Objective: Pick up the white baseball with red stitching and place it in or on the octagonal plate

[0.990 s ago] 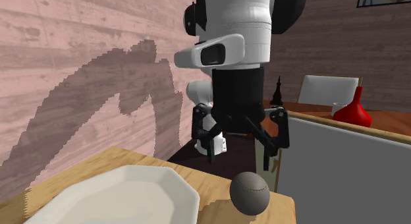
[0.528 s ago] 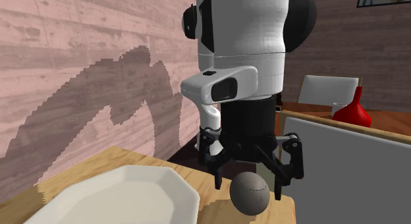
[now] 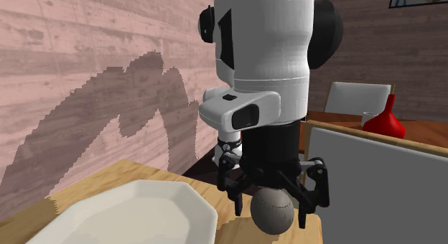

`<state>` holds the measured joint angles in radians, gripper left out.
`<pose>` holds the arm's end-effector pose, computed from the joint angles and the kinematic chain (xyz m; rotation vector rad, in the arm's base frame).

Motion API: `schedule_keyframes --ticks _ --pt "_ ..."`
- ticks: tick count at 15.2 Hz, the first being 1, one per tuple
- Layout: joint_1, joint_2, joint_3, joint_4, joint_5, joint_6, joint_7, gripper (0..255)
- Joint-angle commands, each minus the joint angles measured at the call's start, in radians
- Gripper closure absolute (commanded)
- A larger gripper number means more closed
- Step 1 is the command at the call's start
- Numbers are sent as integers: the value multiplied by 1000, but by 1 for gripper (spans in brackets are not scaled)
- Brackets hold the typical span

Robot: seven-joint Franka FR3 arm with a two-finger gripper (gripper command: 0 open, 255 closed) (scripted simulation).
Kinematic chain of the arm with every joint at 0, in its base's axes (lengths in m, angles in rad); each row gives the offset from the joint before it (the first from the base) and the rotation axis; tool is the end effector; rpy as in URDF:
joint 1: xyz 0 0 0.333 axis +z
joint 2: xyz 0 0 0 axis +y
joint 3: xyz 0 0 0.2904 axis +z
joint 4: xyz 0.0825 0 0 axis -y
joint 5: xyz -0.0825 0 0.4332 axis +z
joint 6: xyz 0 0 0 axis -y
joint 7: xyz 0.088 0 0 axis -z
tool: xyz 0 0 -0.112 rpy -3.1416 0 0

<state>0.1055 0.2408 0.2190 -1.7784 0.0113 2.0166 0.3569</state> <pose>0.6301 0.2062 0.3733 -3.0813 0.0670 0.0276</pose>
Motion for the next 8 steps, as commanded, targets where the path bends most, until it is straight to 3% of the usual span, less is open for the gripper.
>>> schedule_keyframes --ticks 1,2,3,8 --pt "0 0 0 0 0 0 0 0" --pt "0 0 0 0 0 0 0 0" --pt "0 0 0 0 0 0 0 255" --pt "0 0 0 0 0 0 0 255"
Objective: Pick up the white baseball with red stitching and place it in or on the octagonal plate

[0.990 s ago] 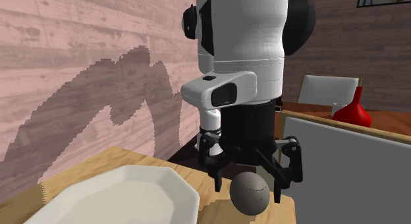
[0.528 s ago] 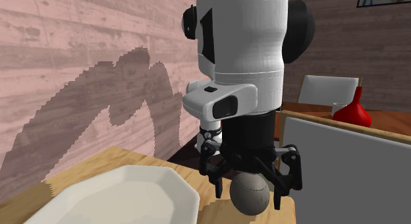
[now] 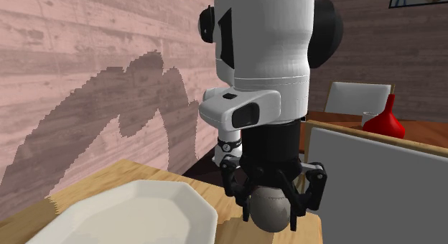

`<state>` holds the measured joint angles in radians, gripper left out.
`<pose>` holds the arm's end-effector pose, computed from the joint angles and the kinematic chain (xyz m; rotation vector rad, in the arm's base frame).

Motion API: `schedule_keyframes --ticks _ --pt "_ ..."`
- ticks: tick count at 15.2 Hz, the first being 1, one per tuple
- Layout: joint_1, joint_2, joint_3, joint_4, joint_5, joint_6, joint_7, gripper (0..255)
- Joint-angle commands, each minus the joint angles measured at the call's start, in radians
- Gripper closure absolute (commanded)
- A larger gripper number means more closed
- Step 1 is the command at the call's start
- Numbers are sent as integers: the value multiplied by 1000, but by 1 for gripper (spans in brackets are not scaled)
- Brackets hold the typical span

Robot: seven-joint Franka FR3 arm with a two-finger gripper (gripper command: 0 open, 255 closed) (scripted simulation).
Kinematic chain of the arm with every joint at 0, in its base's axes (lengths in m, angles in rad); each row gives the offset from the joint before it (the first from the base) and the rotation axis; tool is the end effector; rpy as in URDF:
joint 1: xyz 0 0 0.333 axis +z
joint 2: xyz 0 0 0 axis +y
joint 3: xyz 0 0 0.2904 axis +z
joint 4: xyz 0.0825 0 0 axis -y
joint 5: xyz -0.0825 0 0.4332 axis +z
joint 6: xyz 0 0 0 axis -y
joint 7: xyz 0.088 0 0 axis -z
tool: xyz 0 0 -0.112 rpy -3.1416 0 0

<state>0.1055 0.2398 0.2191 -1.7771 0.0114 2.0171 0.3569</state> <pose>0.6304 0.2064 0.3747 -3.0805 0.0669 0.0235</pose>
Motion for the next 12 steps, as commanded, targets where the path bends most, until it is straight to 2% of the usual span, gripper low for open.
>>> schedule_keyframes --ticks 1,4,12 --pt "0 1 0 -1 0 -1 0 255" --pt "0 1 0 -2 0 0 0 255" --pt "-1 -24 1 74 5 -100 1 255"
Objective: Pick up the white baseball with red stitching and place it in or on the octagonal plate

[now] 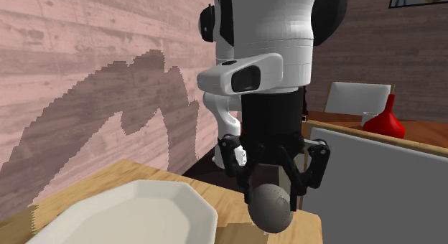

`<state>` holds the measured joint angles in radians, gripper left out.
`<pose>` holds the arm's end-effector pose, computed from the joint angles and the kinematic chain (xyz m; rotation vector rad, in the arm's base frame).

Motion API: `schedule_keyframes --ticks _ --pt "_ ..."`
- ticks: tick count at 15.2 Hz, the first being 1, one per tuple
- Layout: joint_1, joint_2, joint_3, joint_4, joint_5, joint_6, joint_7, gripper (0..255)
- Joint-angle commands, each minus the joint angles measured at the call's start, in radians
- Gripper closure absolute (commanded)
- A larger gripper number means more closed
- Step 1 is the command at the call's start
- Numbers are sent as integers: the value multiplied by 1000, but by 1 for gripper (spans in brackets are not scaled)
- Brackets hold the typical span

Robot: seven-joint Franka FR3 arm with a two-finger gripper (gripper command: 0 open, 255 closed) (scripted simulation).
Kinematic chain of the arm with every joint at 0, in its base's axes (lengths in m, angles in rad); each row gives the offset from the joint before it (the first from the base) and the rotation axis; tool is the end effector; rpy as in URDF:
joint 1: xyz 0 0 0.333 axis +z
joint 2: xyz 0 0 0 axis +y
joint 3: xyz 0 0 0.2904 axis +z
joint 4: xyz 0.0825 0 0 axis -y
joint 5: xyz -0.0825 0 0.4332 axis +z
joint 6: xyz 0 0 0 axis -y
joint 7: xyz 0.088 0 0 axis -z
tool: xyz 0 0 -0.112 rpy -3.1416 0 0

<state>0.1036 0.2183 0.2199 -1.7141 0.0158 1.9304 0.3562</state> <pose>0.6326 0.2057 0.4137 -3.0812 0.0668 0.0273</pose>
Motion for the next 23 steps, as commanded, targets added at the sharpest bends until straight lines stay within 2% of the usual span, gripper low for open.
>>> schedule_keyframes --ticks 1,7,8,9,11,13,23 --pt "1 -5 1 21 1 -26 2 255" --pt "1 -13 2 91 2 -104 4 255" --pt "2 -10 2 83 1 -93 5 255" --pt "2 -10 2 83 1 -93 5 0" --pt "50 -153 18 -184 -145 170 78 0" --pt "80 -241 40 -391 -352 391 222 0" --pt "69 -169 32 -404 -400 471 253 0"
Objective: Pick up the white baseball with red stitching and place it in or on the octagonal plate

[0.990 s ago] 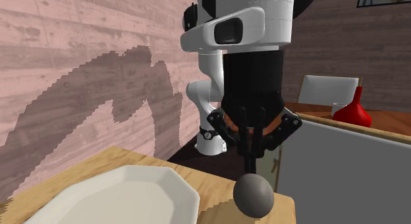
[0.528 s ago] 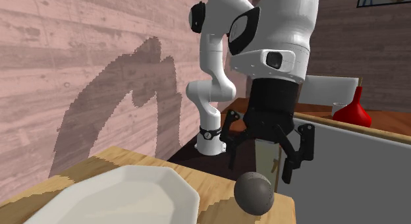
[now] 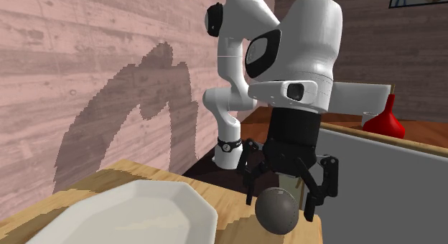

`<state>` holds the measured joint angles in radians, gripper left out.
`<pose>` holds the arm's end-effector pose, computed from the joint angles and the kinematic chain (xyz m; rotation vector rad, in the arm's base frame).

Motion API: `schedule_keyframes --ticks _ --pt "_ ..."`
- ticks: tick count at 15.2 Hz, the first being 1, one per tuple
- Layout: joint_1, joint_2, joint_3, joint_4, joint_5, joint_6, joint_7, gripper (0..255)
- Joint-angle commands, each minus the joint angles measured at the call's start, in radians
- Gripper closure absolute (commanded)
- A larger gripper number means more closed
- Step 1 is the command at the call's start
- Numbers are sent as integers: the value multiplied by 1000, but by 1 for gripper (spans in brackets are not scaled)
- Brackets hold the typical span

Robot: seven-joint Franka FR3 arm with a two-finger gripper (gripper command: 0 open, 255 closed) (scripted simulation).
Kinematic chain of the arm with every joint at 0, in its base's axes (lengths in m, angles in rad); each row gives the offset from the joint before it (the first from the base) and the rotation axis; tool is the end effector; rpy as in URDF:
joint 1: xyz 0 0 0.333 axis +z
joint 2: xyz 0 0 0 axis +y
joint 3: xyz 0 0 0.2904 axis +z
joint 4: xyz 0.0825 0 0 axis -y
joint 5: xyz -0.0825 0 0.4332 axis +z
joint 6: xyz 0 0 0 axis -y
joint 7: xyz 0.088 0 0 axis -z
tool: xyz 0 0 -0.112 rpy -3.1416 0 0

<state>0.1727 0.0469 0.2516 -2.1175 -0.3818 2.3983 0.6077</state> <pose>0.5607 0.2483 0.3582 2.9702 0.0996 0.5109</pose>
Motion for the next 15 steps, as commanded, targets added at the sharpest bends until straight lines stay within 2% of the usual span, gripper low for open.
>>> schedule_keyframes --ticks 1,6,7,15 --pt "0 2 0 -1 -2 3 2 0" --pt "0 2 0 -1 -2 3 2 0" --pt "0 2 0 -1 -2 3 2 255" --pt "0 3 0 -1 -3 4 3 255"
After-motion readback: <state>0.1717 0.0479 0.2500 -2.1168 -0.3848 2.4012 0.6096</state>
